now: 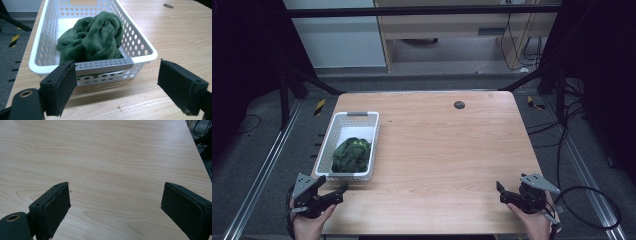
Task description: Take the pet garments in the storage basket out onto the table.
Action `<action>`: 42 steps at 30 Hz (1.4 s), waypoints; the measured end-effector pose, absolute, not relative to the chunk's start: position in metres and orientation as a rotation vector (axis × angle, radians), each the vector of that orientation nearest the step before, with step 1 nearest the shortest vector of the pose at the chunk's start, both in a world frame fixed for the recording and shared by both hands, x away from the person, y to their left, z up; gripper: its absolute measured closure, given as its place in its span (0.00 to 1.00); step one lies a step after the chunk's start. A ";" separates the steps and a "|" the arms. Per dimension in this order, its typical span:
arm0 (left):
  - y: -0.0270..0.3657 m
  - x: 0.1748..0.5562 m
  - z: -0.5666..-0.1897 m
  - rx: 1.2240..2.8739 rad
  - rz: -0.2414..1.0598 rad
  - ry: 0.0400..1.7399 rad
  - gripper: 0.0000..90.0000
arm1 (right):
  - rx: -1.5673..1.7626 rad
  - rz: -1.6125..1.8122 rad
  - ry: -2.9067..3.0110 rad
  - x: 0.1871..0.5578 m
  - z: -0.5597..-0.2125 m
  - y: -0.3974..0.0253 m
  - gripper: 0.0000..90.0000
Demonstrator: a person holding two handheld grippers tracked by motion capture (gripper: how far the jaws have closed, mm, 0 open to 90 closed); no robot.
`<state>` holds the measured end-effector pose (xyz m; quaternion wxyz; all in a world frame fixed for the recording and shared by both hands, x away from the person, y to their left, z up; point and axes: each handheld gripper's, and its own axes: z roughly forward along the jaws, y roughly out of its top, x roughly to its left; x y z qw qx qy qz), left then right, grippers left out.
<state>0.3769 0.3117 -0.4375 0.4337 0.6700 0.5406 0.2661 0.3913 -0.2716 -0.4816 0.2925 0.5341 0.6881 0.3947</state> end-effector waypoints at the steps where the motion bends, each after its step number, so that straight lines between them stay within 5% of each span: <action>1: 0.312 0.377 -0.436 1.667 0.668 1.344 0.16 | 1.413 1.048 1.831 0.392 -0.482 -0.272 0.10; 42: 0.310 0.411 -0.382 1.655 0.697 1.270 0.16 | 1.397 1.041 1.853 0.394 -0.484 -0.270 0.09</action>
